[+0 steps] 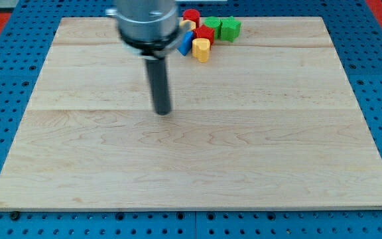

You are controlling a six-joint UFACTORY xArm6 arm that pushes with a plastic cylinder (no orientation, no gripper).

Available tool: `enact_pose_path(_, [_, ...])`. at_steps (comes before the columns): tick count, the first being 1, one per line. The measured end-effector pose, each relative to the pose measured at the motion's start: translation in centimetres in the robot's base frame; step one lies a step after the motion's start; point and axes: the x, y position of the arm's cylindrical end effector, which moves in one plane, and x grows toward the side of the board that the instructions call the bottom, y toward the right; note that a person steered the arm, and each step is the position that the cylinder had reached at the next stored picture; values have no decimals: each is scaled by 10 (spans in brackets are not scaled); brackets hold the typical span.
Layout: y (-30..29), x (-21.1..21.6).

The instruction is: Move the green circle into the blue triangle

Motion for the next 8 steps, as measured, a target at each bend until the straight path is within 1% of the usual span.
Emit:
enact_pose_path(1, [92,-24])
enact_pose_path(2, [149,-99])
enact_pose_path(3, [172,-175])
enact_pose_path(4, [183,-227])
enact_pose_path(5, [181,-254])
enact_pose_path(6, [133,-254])
enact_pose_path(7, [65,-251])
enact_pose_path(8, [50,-222])
